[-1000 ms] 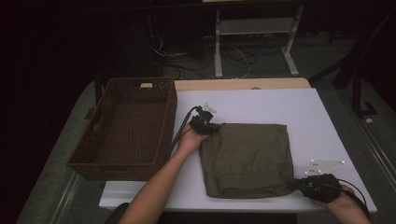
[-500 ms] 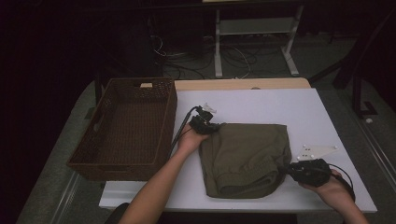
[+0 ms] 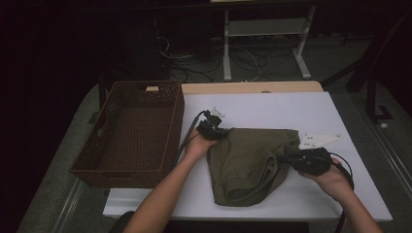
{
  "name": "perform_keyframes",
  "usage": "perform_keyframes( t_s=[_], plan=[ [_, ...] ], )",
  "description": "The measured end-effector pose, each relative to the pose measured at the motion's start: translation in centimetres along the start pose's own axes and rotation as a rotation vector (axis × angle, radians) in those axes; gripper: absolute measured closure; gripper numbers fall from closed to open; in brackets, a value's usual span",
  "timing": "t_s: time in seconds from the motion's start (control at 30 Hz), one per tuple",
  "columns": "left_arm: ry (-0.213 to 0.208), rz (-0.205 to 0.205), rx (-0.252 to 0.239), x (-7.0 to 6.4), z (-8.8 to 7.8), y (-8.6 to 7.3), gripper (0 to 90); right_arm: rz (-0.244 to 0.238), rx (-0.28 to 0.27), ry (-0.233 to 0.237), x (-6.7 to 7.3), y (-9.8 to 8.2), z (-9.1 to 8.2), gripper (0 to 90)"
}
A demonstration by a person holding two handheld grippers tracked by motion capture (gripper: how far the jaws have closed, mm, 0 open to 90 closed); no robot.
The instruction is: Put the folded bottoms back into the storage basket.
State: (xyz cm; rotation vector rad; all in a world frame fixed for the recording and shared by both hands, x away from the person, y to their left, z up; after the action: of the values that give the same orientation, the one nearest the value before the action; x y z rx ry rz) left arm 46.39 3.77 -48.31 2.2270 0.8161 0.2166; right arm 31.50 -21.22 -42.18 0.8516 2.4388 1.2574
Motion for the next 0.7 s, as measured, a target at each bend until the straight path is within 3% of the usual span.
perform_keyframes(
  t_s=[0.4, 0.53, 0.7],
  plan=[
    [0.004, -0.009, -0.007, -0.1, -0.1, 0.1, 83.3, -0.016, -0.052, 0.008, -0.7, 2.9, 1.3, 84.9],
    [-0.002, -0.011, -0.046, -0.3, -0.5, 0.6, 83.8, -0.014, -0.058, 0.007, -0.8, 3.2, 1.6, 84.9],
    [-0.043, -0.018, -0.143, -0.8, -2.2, 2.1, 83.8, -0.013, -0.057, 0.005, -0.9, 3.2, 1.5, 84.9]
  ],
)
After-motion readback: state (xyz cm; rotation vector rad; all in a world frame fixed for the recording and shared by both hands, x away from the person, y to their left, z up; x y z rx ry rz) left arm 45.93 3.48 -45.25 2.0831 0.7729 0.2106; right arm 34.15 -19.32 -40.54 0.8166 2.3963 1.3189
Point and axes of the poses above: each handheld gripper's, and its own axes: z roughly forward along the jaws, y roughly out of its top, x roughly to its left, the point moved 5 cm from there along z, roughly forward along the jaws, and after that the axes turned 1 degree about -x, right-handed, at the moved point
